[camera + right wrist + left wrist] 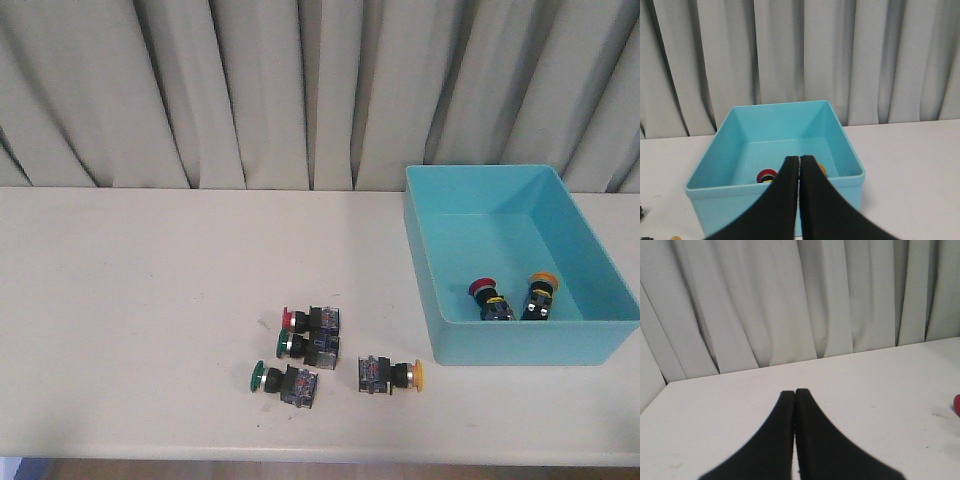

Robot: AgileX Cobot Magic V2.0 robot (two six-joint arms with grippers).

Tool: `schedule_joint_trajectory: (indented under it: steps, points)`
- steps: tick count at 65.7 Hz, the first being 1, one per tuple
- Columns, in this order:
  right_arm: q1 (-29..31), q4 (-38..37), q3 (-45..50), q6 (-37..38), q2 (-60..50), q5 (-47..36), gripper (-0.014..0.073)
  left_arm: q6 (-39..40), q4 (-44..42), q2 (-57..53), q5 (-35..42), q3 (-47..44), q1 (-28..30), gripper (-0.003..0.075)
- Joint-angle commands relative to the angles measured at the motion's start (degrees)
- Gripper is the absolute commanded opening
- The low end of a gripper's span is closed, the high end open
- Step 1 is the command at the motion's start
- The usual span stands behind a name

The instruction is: Pick red and yellow buttons and place in box

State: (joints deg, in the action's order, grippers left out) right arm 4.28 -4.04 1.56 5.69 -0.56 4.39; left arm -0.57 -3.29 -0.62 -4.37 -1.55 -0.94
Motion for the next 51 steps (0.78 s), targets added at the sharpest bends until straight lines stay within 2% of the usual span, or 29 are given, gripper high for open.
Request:
schedule_joint_trajectory:
  steps: [1, 22, 51]
  points:
    - [0.10, 0.29, 0.57, 0.12, -0.68, -4.84, -0.0004, 0.12, 0.49, -0.84, 4.37, -2.67, -0.19, -0.0007]
    - [0.10, 2.41, 0.57, -3.65, -0.68, -4.84, -0.0004, 0.12, 0.49, -0.84, 4.37, -2.67, -0.19, -0.0007]
    - [0.10, 2.41, 0.51, -3.71, -0.62, -4.84, -0.0003, 0.12, 0.49, -0.84, 4.37, -2.67, -0.19, -0.0007]
